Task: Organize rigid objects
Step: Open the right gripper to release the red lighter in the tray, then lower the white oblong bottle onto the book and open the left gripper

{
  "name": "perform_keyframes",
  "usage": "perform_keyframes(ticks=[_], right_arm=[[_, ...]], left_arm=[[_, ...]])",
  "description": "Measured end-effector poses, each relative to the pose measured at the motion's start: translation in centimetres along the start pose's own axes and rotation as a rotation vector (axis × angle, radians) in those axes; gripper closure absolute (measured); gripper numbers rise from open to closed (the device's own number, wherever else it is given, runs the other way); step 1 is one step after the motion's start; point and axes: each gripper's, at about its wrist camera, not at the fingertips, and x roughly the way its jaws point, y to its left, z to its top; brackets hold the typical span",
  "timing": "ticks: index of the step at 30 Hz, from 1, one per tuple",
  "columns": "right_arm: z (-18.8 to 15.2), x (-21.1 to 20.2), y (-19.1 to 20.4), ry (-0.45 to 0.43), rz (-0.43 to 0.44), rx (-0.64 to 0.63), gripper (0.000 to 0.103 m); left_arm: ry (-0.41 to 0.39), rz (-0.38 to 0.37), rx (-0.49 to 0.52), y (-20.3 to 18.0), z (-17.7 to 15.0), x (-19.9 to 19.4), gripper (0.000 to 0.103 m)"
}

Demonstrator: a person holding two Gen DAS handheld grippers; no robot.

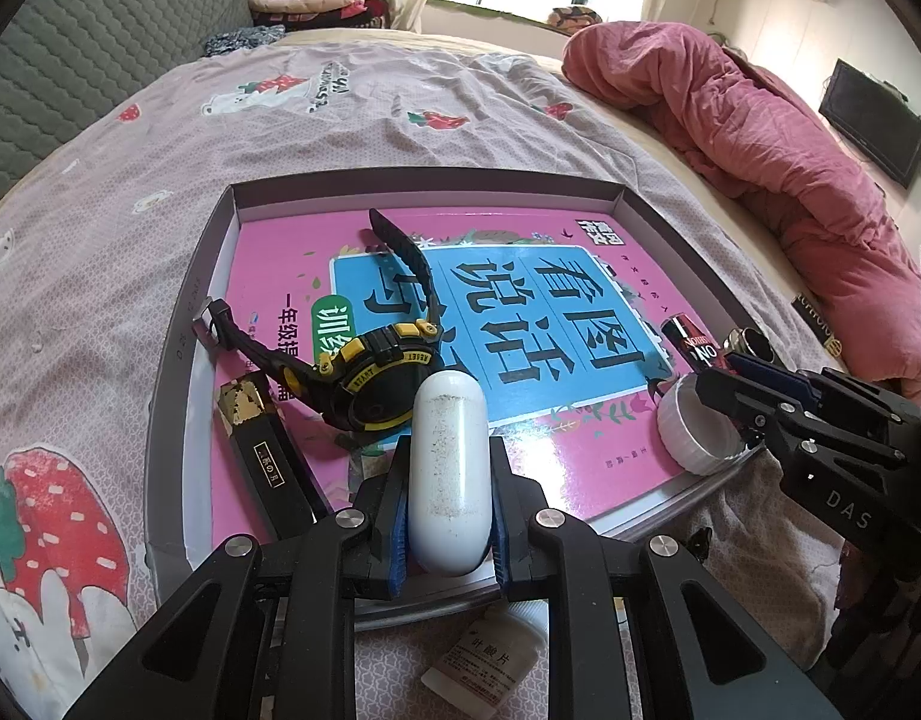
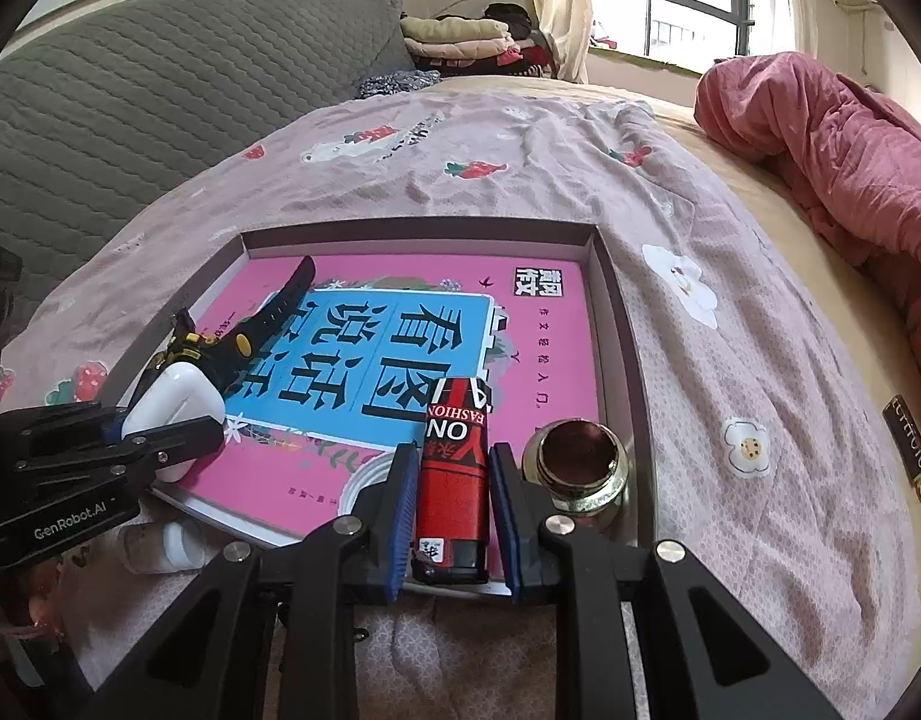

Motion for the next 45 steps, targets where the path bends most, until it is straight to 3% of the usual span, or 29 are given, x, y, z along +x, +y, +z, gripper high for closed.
perform_keyframes(ticks=[11, 36, 41, 45], right_arm=[[0.1, -0.3, 0.2, -0.027, 0.006, -0.005, 0.060], [0.3, -1.3, 0.3, -0.072, 0.005, -0.017, 0.054], [0.4, -1.8, 0.1, -0.084, 0.012, -0.015, 0.053], [0.4, -2.3, 0.0, -0.098, 0.011, -0.017, 0.053]], left_arm=[[-0.002, 0.000, -0.009, 0.2, 0.1, 0.0, 0.082], [-0.009, 0.002, 0.006, -0.3, 0.2, -0.7, 0.077], [-0.023, -0.002, -0.003, -0.1, 0.3, -1.2, 0.063], [-0.033, 0.000, 0.001, -0.1, 0.2, -1.6, 0.057]])
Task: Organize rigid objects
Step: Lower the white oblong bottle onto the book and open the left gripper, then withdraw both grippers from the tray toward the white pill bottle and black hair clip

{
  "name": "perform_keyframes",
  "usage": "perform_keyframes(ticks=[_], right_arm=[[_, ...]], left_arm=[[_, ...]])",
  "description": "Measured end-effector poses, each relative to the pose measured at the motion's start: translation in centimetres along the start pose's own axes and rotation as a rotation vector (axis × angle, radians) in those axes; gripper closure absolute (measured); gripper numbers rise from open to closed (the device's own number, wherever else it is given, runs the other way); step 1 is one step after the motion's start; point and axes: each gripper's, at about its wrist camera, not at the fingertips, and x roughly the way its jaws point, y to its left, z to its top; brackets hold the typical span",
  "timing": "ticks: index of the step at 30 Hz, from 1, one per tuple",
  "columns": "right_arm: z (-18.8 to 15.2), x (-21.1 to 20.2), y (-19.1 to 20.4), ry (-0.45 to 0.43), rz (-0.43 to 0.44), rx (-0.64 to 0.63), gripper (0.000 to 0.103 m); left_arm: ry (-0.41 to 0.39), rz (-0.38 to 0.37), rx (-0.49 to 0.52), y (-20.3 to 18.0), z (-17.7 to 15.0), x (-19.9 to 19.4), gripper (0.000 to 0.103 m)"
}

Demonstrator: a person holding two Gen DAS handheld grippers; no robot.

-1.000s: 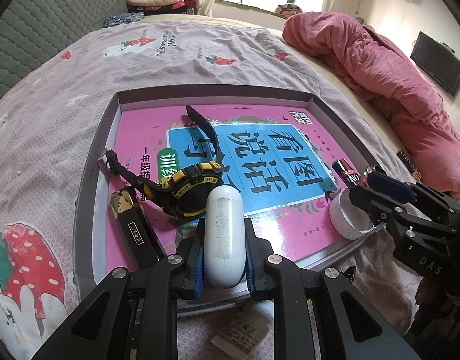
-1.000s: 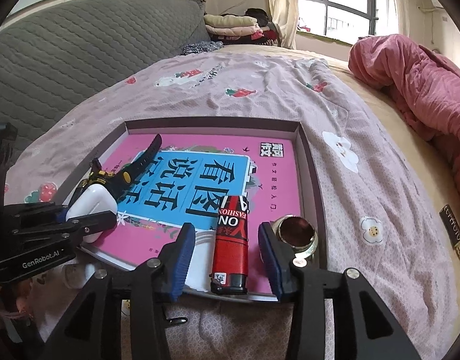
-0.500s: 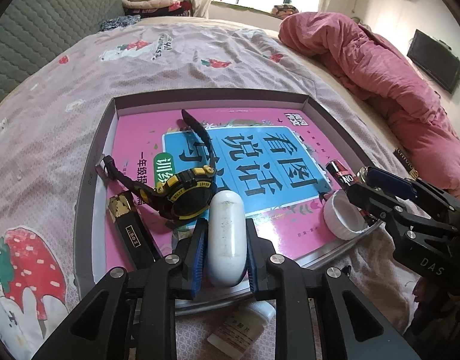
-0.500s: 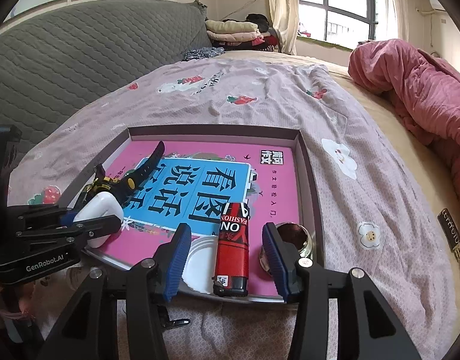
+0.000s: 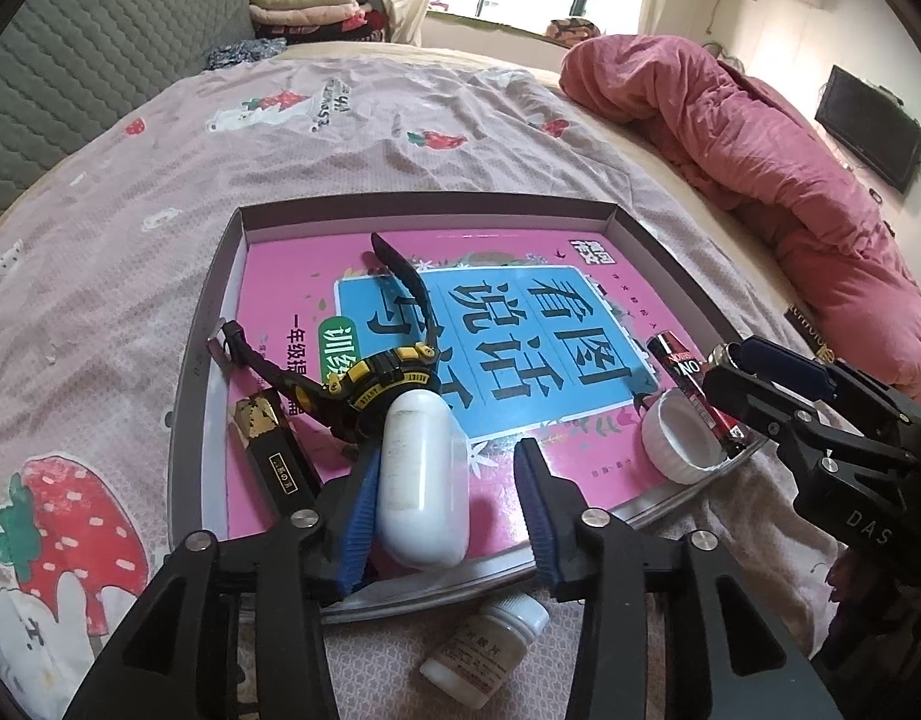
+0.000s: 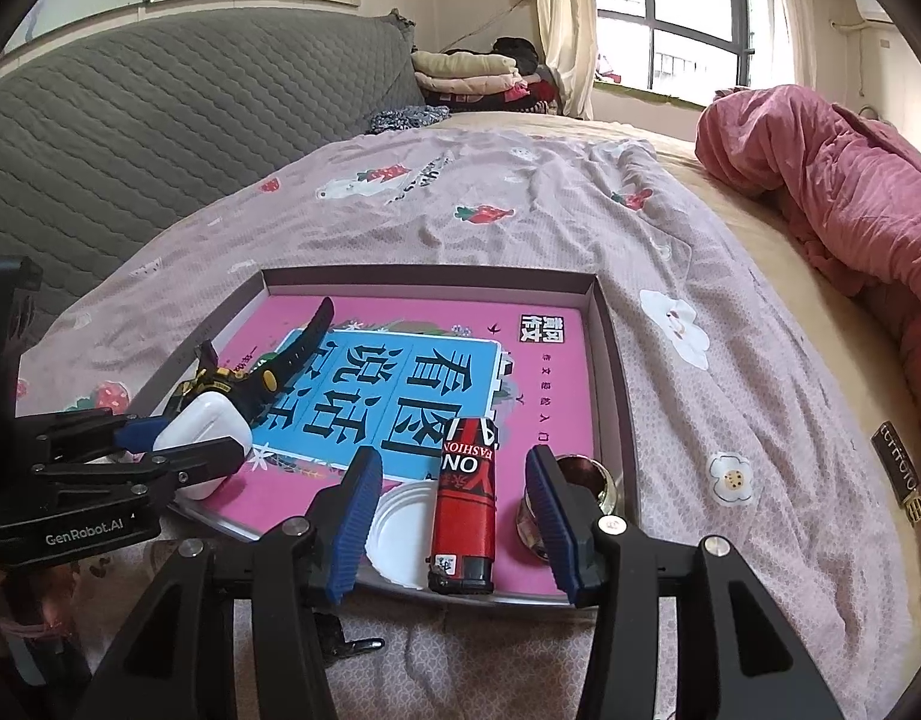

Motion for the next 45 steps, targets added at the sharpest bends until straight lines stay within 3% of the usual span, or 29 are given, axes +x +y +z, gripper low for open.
perform_keyframes(ticks=[6, 10, 14, 17, 25, 28, 32, 45], right_arm=[[-0.3, -0.5, -0.1, -0.014, -0.015, -0.006, 0.053], [-0.5, -1.2, 0.2, -0.028, -0.034, -0.020, 0.053], [-0.8, -2.1, 0.5, -0.045, -0.034, -0.028, 0.052], [-1.0, -2.7, 0.7, -0.054, -0.042, -0.036, 0.046], [-1.1, -3.9, 0.6, -0.071, -0.036, -0.017, 0.046], [-1.1, -4.3, 0.5, -0.071, -0.029, -0.005, 0.045], [-1.2, -4.7, 0.5, -0.076, -0.034, -0.001, 0.039], [-2.2, -5.5, 1.7, -0.049, -0.018, -0.003, 0.039]], left_arm=[[-0.022, -0.002, 0.008, -0.3, -0.2, -1.0, 0.056], [-0.033, 0.004, 0.005, 0.0, -0.4, -1.8, 0.050], [-0.046, 0.017, -0.002, 0.4, -0.6, -2.6, 0.050], [-0.058, 0.021, -0.006, 0.6, -0.7, -3.2, 0.050], [-0.079, 0.047, -0.016, 1.0, -1.1, -4.7, 0.049], [-0.079, 0.057, -0.019, 1.0, -1.3, -5.1, 0.040], [-0.082, 0.066, -0.007, 0.8, -1.5, -5.7, 0.040], [-0.073, 0.058, 0.010, 0.3, -2.4, -7.4, 0.039]])
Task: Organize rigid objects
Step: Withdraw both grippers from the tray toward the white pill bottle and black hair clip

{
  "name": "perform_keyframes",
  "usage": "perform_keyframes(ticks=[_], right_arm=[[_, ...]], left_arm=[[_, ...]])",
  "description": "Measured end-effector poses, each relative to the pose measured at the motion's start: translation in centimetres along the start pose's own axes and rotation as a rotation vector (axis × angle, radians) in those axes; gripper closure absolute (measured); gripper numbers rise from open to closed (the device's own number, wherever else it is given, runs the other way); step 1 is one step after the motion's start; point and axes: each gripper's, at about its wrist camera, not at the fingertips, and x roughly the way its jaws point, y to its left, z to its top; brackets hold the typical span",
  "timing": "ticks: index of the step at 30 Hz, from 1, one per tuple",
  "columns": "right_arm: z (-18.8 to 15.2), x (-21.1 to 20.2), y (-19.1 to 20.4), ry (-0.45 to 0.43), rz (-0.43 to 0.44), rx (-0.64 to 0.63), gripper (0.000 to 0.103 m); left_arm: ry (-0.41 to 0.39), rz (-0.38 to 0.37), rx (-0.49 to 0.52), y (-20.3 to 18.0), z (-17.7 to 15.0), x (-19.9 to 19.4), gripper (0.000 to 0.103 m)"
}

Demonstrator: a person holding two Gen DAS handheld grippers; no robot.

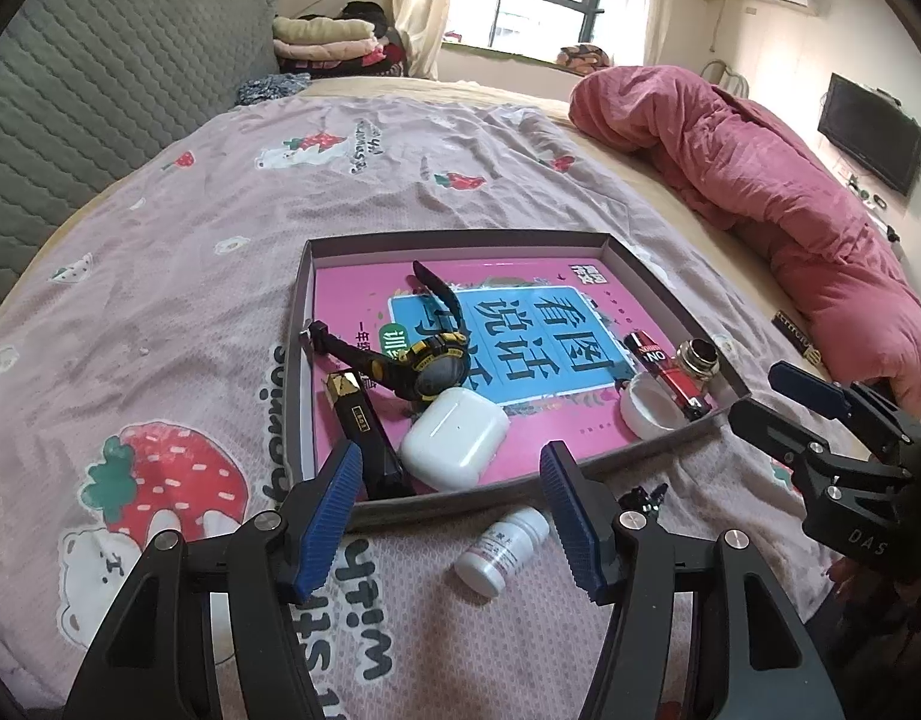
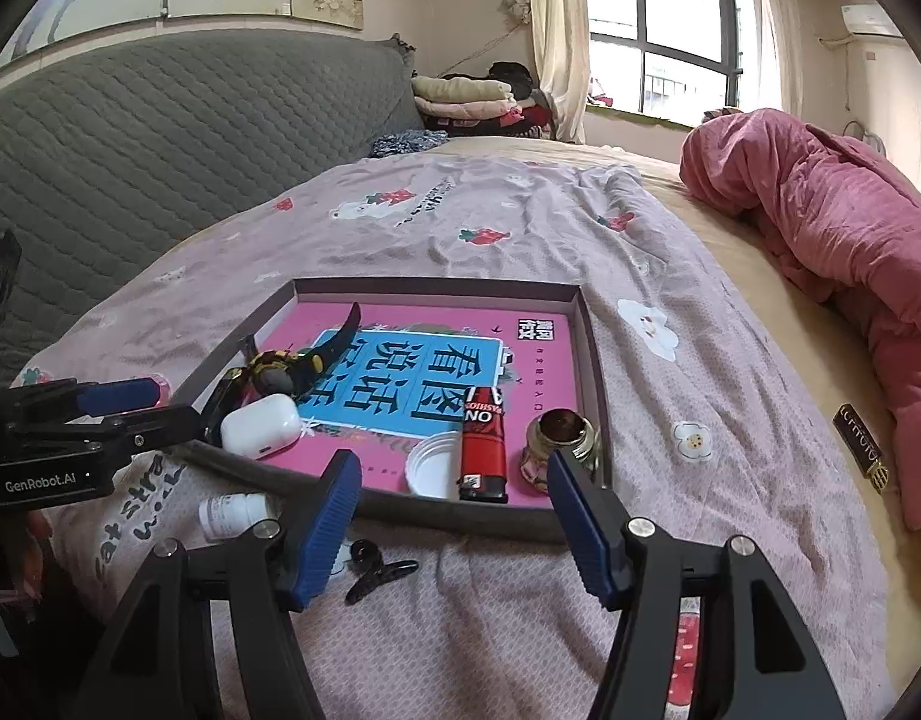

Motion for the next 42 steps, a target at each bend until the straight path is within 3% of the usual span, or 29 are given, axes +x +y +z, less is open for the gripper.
perform_keyframes(ticks=[20, 42], right_arm=[[-1.6, -1.1, 0.2, 0.069, 0.007, 0.052, 0.039], [-4.3, 2.4, 2.6, 0.248, 0.044, 0.017, 0.039]], left_arm=[[0.074, -0.026, 0.004, -0.8, -2.0, -1.5, 0.039], [0.202, -0.037, 0.066, -1.4, -3.9, 3.0, 0.039]])
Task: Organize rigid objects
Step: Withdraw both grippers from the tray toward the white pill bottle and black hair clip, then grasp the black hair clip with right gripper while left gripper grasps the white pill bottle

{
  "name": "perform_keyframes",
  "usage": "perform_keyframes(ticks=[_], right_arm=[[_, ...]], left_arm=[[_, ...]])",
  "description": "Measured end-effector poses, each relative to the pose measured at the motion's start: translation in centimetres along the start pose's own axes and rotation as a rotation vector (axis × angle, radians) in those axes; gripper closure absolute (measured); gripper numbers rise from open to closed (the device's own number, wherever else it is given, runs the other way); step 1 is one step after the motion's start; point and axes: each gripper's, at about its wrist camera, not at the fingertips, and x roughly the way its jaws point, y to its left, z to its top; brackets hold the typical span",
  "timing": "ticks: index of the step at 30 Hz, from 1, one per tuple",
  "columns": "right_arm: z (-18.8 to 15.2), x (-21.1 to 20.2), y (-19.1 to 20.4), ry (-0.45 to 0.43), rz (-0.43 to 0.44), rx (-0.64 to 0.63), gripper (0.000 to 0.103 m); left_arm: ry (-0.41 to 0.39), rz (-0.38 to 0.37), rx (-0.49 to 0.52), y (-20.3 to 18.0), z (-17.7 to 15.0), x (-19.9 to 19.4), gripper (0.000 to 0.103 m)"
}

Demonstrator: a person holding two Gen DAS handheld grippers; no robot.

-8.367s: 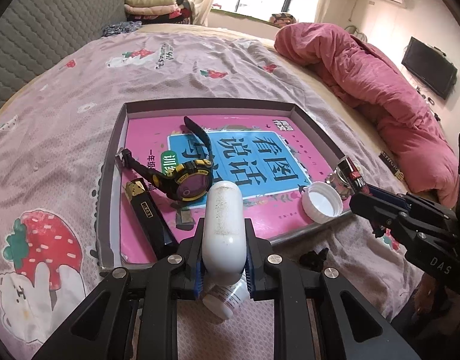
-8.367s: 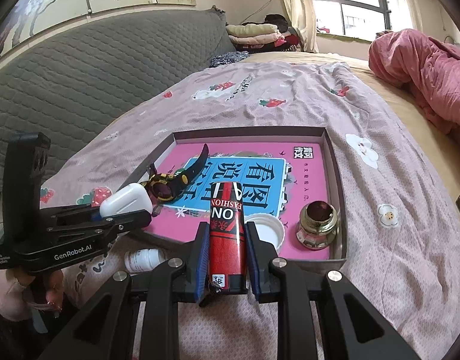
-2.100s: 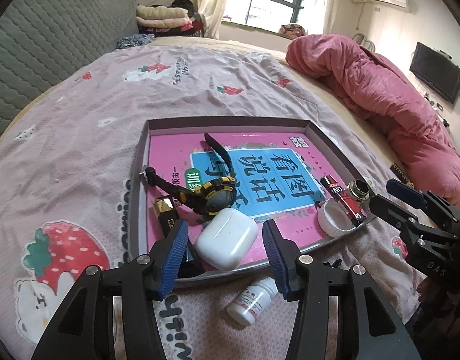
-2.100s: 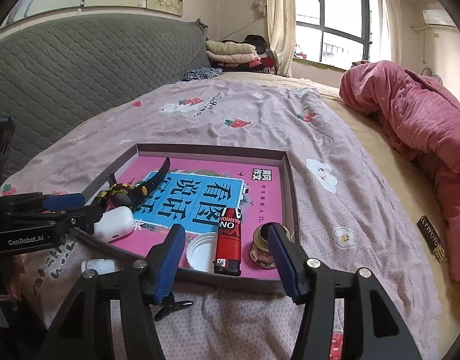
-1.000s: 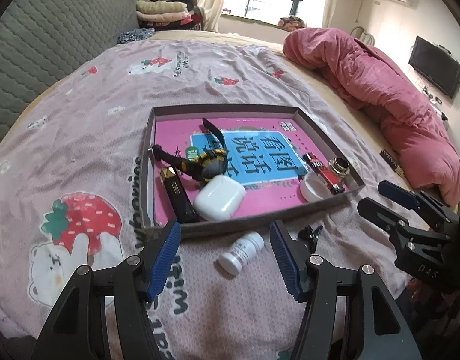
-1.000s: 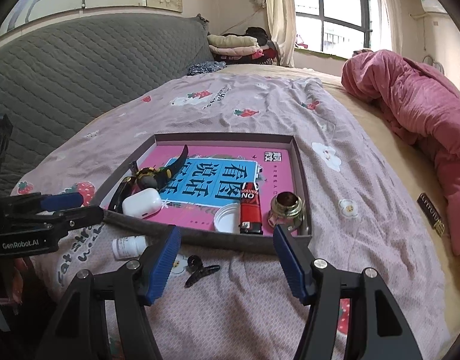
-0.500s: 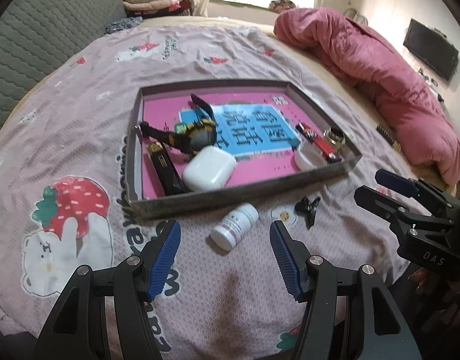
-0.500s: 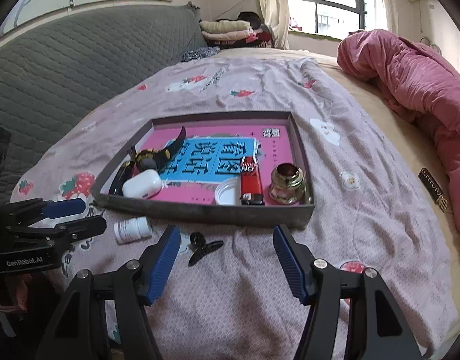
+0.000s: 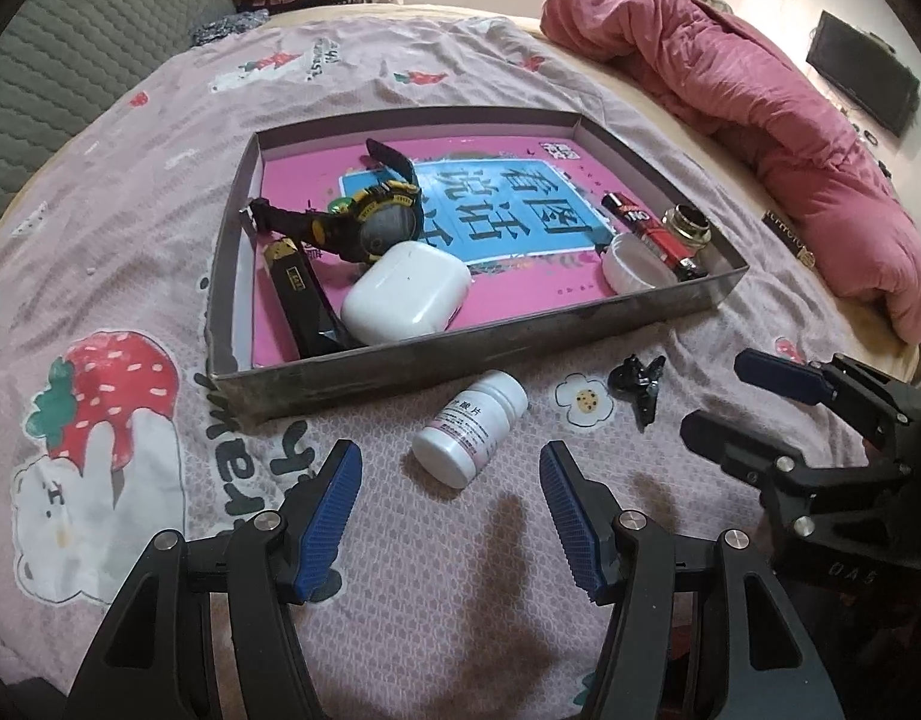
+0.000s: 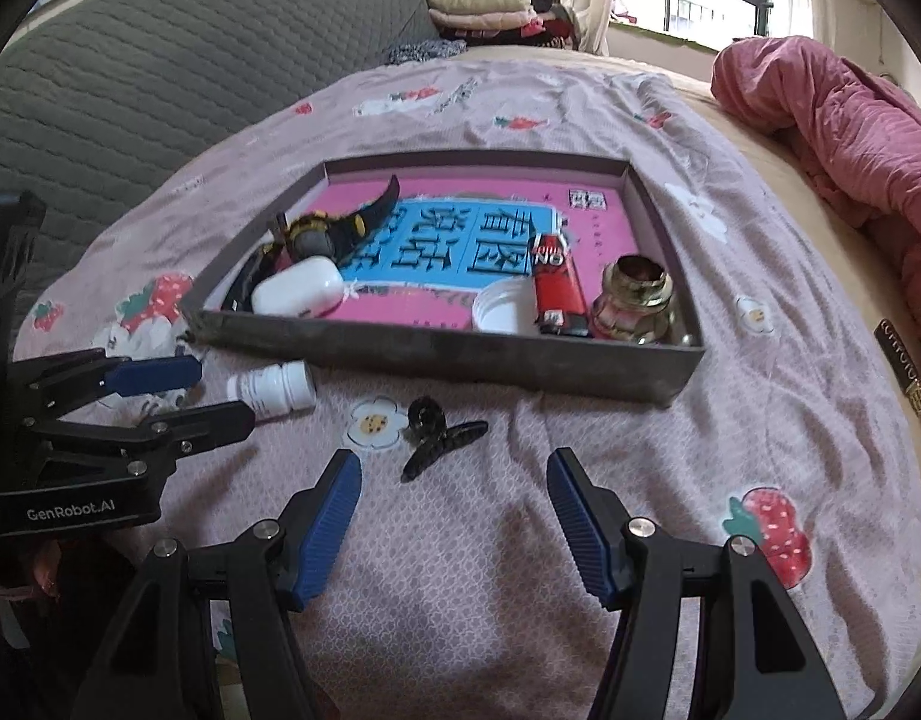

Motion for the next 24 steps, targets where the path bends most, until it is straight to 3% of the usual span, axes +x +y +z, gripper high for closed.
perform_keyframes(ticks=[3, 6, 13, 24], right_arm=[[-0.1, 0.9, 0.1, 0.015, -0.006, 0.019, 0.039], [-0.1, 1.7, 0.0, 0.026, 0.001, 0.041, 0.039], [0.1, 2.8, 0.1, 0.041, 0.073, 0.077, 0.042], [0.7, 4.2, 0.0, 0.034, 0.044, 0.058, 0.062]], left_arm=[[0.007, 0.000, 0.007, -0.1, 0.1, 0.7, 0.040], [0.008, -0.004, 0.016, -0.3, 0.4, 1.2, 0.047], [0.025, -0.010, 0.027, -0.4, 0.7, 2.2, 0.053], [0.039, -0.017, 0.026, -0.4, 0.8, 3.1, 0.055]])
